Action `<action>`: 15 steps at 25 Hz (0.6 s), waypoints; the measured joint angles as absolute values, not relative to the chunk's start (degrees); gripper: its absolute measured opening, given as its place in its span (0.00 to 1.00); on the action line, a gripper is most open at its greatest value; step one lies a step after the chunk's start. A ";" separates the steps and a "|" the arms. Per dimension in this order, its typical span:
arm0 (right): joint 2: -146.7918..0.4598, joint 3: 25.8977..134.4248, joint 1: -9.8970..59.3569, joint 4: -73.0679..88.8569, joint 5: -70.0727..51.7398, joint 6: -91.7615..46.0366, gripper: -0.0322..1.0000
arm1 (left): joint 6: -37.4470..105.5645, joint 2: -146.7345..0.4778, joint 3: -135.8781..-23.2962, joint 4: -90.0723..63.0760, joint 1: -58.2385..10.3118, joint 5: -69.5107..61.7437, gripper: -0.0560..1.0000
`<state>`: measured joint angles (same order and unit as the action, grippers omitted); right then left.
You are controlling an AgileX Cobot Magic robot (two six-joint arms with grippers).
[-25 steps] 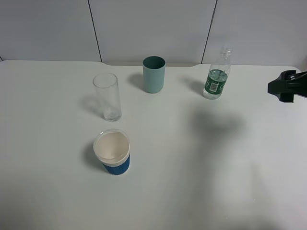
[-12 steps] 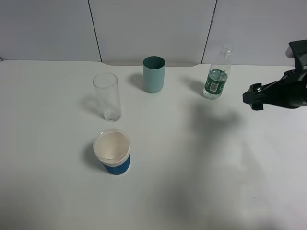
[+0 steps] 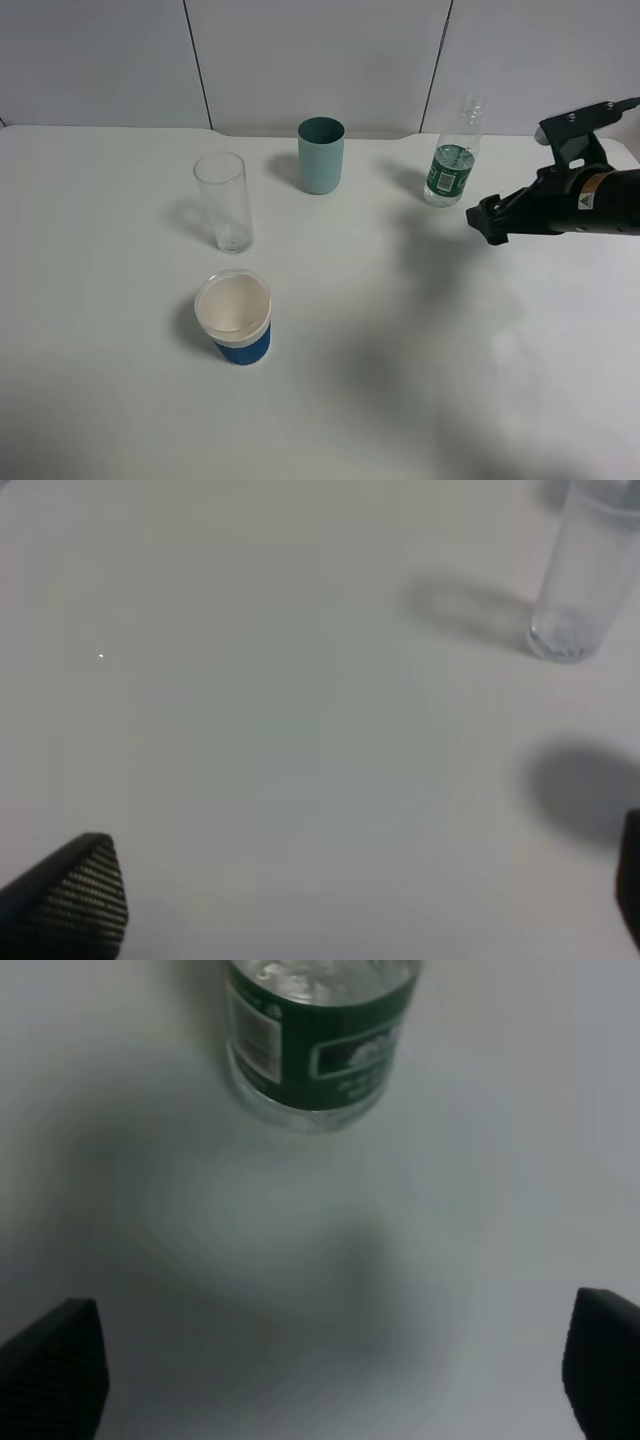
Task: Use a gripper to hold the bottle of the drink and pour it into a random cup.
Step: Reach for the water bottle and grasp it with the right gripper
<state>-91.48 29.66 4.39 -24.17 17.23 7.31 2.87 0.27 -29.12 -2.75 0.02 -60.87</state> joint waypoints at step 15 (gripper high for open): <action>-99.30 29.71 4.39 -24.74 33.06 5.96 0.90 | 2.87 0.27 -29.12 -2.75 0.02 -60.87 0.99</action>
<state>-99.30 29.71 4.39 -24.74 33.06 5.96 2.87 0.27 -29.12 -2.75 0.02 -60.87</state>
